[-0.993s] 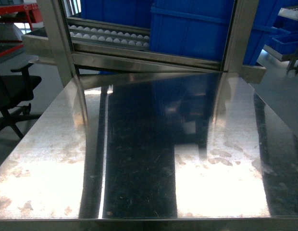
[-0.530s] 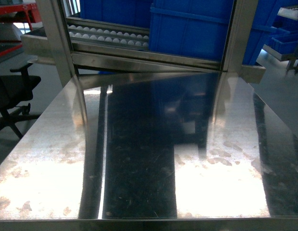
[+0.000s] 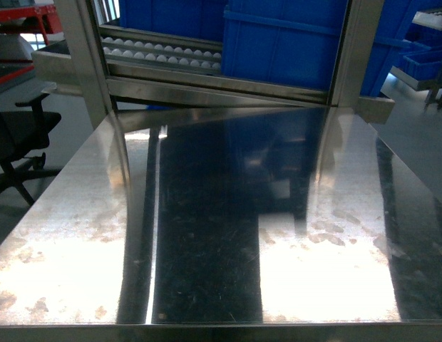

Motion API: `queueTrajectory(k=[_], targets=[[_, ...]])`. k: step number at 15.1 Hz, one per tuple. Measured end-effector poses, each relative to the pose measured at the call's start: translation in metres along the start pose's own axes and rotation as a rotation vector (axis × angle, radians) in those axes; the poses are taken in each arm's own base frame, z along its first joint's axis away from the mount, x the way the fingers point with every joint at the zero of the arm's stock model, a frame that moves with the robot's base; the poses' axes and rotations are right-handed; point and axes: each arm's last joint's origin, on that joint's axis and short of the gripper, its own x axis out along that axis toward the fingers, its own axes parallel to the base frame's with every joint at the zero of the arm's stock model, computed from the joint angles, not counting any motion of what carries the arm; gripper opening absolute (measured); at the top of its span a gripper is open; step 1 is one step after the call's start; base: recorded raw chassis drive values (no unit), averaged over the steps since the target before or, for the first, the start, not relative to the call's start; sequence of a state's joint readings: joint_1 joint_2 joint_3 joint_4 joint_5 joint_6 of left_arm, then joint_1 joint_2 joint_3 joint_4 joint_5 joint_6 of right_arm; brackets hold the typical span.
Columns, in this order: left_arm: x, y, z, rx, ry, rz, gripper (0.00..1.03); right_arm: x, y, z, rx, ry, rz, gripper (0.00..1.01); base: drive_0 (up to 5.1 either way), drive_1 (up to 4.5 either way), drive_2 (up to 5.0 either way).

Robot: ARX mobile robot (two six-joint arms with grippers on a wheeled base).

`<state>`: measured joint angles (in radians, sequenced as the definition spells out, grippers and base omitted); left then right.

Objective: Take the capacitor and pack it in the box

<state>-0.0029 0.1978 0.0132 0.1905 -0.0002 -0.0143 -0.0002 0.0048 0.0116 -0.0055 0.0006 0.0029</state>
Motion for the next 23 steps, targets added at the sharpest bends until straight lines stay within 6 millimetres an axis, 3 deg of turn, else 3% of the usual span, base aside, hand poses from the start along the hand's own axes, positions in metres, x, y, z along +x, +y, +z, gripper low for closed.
queueTrajectory(k=[3, 4, 23], targets=[[-0.009, 0.0, -0.007, 0.0, 0.053, 0.0, 0.45, 0.0, 0.0, 0.0, 0.0, 0.0, 0.0, 0.98, 0.0, 0.0, 0.0], [-0.012, 0.0, -0.001, 0.0, -0.008, -0.001, 0.45, 0.0, 0.0, 0.0, 0.0, 0.0, 0.0, 0.98, 0.0, 0.0, 0.0], [-0.012, 0.0, -0.003, 0.001, 0.01, 0.002, 0.44, 0.0, 0.0, 0.0, 0.0, 0.0, 0.0, 0.98, 0.0, 0.0, 0.0]])
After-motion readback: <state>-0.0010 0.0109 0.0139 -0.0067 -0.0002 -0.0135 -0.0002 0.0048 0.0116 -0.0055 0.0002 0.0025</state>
